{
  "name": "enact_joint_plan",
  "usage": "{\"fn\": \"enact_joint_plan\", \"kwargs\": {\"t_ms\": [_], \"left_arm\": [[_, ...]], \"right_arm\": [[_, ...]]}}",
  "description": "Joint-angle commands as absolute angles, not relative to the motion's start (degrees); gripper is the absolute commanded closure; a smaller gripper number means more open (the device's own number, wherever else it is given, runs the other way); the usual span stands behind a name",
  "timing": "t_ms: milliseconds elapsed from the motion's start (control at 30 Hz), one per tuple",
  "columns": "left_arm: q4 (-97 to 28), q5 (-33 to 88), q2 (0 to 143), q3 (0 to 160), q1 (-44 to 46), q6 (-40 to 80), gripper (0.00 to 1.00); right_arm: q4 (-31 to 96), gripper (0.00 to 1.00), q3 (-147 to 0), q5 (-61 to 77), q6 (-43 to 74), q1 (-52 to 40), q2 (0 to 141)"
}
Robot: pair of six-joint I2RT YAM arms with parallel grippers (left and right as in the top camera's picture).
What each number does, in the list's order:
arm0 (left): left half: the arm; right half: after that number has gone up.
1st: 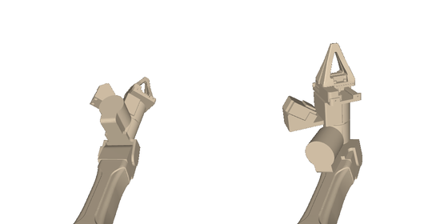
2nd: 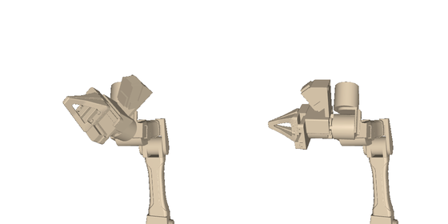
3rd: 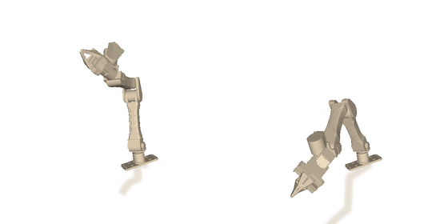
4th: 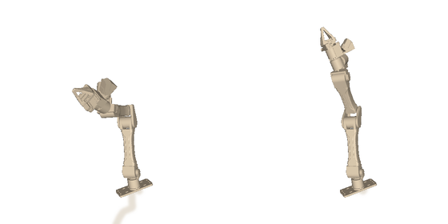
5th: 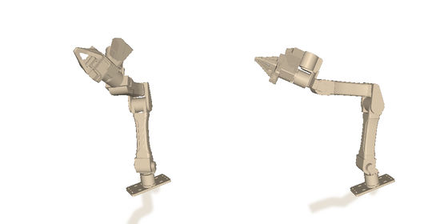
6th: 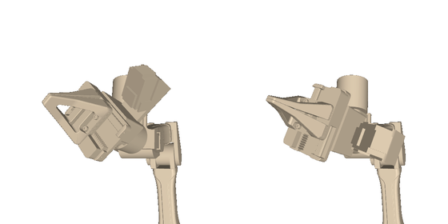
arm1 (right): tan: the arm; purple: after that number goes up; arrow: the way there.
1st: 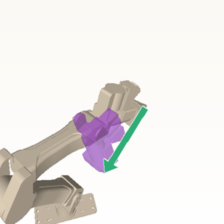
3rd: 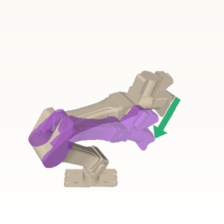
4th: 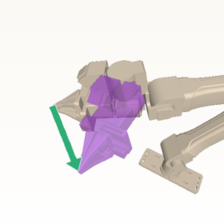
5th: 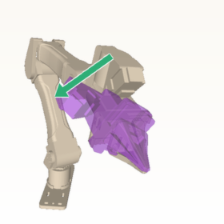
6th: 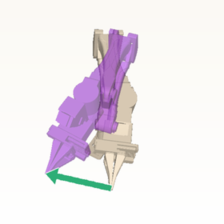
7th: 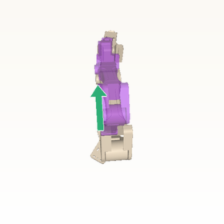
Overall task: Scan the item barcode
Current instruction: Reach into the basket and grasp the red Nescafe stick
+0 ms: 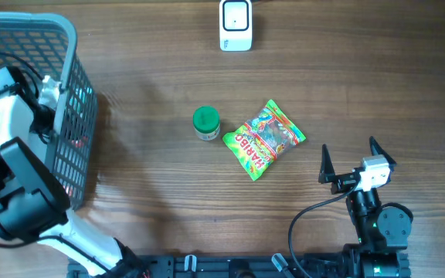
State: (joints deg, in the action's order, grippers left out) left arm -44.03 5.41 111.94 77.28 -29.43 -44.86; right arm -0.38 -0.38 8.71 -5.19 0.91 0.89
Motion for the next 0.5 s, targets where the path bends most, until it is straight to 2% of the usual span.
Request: {"fn": "enact_joint_plan", "kwargs": {"t_ms": [0,33,67,233,467], "left_arm": [[-44.69,6.17,117.34,77.58,-29.76,-46.89,0.21],[-45.98,6.2,118.65,77.58,-29.74,-48.86,0.44],[-46.78,6.15,119.28,77.58,-29.74,-49.34,0.96],[-47.18,6.17,118.04,78.08,-29.74,-49.06,0.96],[-47.16,6.24,105.82,86.87,-29.74,-40.36,0.96]], "right_arm": [[-0.56,0.0,-0.3,8.29,-4.38,0.64,0.58],[-0.56,0.0,-0.3,8.29,-4.38,0.64,0.58],[-0.56,0.0,-0.3,8.29,-4.38,0.64,0.58],[-0.56,0.0,-0.3,8.29,-4.4,0.64,0.58],[-0.56,0.0,-0.3,8.29,-4.4,0.64,0.58]]}}
